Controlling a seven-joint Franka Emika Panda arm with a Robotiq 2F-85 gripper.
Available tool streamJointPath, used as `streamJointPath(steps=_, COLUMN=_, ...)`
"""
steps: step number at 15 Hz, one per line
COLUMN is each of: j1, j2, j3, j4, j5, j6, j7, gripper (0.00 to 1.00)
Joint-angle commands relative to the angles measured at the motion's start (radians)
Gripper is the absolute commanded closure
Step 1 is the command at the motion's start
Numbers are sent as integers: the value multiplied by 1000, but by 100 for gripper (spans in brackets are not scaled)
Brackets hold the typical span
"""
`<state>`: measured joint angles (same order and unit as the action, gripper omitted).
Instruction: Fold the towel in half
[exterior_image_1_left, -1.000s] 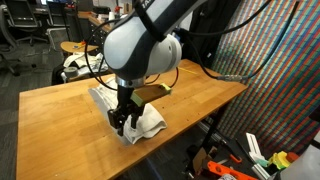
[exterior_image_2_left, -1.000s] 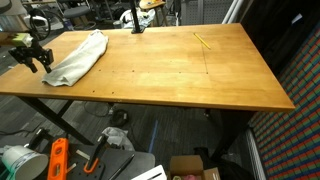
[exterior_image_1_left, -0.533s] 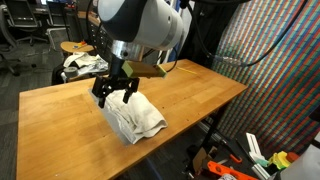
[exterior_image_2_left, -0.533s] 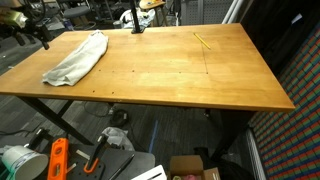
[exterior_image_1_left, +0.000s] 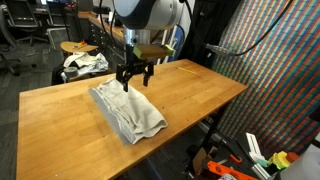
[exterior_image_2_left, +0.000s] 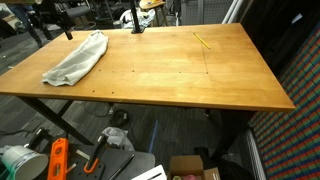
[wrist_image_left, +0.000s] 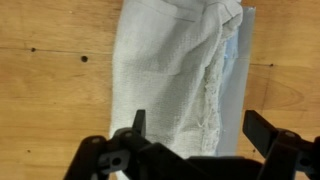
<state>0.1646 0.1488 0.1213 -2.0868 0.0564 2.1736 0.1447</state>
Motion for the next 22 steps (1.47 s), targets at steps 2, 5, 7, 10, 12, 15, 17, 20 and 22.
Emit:
streamJointPath(steps=2, j1=-32, j2=56, j3=-37, j4=176, j5=-69, j6=-219, j7=22, gripper=0)
streamJointPath(steps=5, j1=-64, j2=102, j3=-63, j4=253, j5=-71, j6=-304, j7=-6, gripper=0)
streamJointPath(steps=7, j1=-84, j2=139, j3=-78, j4=301, j5=-69, j6=-337, j7=-24, gripper=0)
streamJointPath(steps=10, j1=-118, j2=191, j3=-97, j4=372, j5=-48, j6=-368, j7=-61, gripper=0)
streamJointPath(steps=12, j1=-140, j2=225, j3=-107, j4=419, j5=-35, j6=-379, j7=-79, gripper=0)
streamJointPath(steps=15, j1=-170, j2=271, j3=-119, j4=489, j5=-27, j6=-414, j7=-99, gripper=0)
streamJointPath(steps=17, j1=-185, j2=310, j3=-123, j4=555, j5=-20, j6=-457, j7=-95, gripper=0)
streamJointPath(steps=20, j1=-182, j2=285, j3=-126, j4=497, j5=-38, j6=-417, j7=-82, gripper=0)
streamJointPath(steps=22, j1=-182, j2=297, j3=-126, j4=514, j5=-37, j6=-424, j7=-82, gripper=0)
